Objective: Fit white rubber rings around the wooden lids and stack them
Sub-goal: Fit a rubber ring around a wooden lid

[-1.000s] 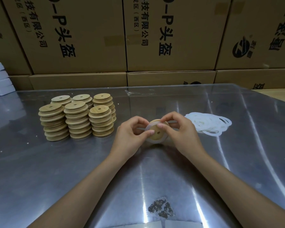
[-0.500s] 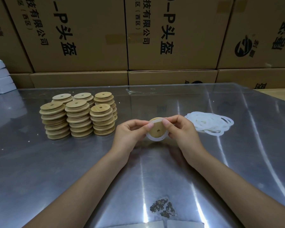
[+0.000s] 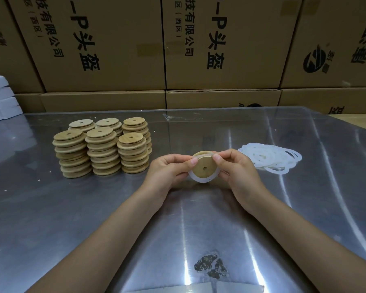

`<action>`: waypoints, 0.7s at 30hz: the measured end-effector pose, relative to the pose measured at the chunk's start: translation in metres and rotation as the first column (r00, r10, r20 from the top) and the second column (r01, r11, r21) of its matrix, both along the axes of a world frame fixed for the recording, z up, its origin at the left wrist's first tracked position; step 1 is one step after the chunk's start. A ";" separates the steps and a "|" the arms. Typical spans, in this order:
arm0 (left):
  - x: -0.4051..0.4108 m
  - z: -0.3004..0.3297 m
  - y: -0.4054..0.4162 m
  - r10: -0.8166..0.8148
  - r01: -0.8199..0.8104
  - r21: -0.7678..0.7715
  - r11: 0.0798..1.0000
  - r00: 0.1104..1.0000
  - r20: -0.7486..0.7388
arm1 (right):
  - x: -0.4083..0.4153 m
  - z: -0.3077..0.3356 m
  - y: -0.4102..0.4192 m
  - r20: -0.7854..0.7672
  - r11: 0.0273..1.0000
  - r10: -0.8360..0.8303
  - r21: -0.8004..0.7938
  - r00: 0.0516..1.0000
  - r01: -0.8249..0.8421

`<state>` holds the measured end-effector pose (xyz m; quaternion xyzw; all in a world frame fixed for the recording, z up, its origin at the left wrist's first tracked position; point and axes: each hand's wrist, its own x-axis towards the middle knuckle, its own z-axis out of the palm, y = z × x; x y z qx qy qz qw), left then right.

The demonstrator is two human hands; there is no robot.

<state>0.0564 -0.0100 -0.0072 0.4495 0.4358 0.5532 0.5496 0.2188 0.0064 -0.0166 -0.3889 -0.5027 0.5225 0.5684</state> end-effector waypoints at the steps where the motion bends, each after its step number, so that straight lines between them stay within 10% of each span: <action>1: 0.000 0.001 0.000 -0.004 0.004 -0.007 1.000 1.000 0.016 | 0.000 0.000 0.001 -0.018 1.000 0.010 -0.007 1.000 -0.010; 14: 0.000 -0.004 0.002 0.008 -0.004 0.045 0.999 0.995 -0.099 | 0.010 0.006 -0.001 0.140 0.998 0.023 -0.059 0.990 -0.015; 21: -0.008 -0.004 0.009 0.081 0.062 0.279 0.958 0.877 -0.474 | 0.013 0.006 -0.003 0.191 0.997 -0.014 -0.078 0.981 0.029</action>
